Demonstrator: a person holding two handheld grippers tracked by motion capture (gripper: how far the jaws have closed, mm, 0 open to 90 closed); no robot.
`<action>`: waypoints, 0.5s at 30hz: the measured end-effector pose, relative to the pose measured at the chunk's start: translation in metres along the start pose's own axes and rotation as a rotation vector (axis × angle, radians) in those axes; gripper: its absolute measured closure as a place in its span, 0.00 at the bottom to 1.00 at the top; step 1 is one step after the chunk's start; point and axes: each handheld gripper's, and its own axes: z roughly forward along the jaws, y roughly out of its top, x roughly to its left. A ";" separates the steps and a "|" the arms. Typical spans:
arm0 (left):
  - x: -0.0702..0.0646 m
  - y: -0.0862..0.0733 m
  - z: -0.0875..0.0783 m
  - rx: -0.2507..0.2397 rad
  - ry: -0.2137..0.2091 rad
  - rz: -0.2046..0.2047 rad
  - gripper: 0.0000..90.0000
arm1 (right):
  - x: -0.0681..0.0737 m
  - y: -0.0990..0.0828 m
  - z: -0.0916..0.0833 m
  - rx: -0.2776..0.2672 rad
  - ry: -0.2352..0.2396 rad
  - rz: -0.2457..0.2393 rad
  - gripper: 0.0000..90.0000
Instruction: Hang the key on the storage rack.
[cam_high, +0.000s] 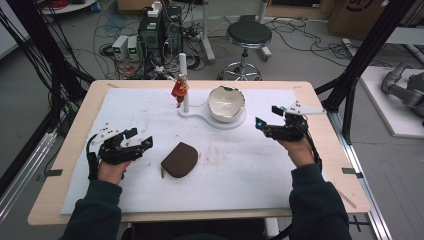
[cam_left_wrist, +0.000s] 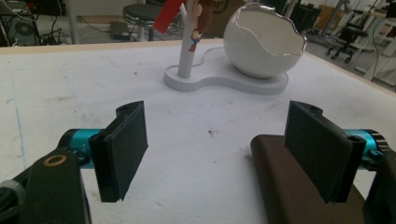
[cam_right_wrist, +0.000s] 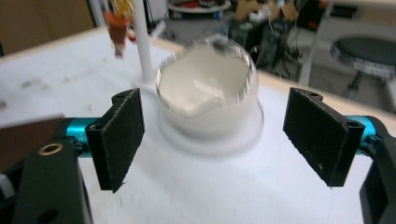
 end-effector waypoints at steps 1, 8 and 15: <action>-0.002 0.000 0.001 0.002 -0.005 -0.002 0.23 | -0.002 -0.011 -0.003 0.015 -0.003 0.011 0.23; -0.013 0.000 0.007 0.012 -0.024 0.011 0.23 | -0.007 -0.048 -0.017 0.073 -0.054 0.021 0.23; -0.007 0.000 0.012 0.008 -0.042 -0.018 0.23 | -0.009 -0.052 -0.022 0.081 -0.080 0.030 0.23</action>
